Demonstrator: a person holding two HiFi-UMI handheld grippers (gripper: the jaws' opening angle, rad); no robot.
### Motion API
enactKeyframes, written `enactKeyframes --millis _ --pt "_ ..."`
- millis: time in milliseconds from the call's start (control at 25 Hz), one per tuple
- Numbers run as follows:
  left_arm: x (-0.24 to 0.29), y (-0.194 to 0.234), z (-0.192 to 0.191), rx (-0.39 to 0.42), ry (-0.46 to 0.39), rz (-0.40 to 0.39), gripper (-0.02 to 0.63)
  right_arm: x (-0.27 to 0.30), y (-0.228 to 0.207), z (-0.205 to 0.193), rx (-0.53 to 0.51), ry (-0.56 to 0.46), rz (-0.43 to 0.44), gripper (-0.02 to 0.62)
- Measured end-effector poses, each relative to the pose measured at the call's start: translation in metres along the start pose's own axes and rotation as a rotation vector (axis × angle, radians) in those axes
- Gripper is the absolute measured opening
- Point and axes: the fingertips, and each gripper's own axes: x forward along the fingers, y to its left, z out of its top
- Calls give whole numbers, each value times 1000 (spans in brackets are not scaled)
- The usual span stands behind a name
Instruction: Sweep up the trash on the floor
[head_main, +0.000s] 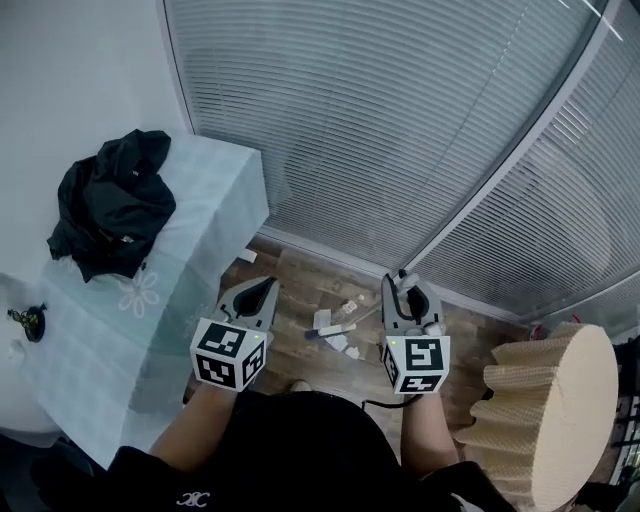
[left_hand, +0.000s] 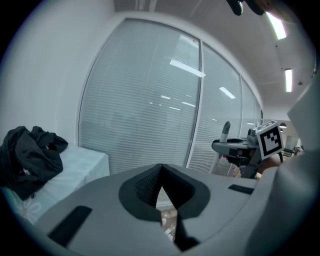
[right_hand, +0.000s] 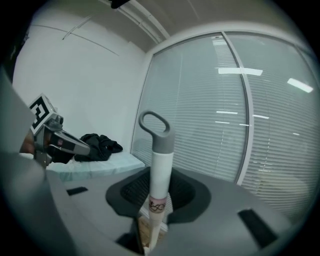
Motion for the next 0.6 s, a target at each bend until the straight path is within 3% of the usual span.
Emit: enactKeyframes --millis 200,600 --pt "-7 -15 20 -3 -30 -14 -6 -7 25 20 53 -47 17 101" --pt "-7 -15 27 29 -18 -21 -6 4 61 23 82 -53 88 101"
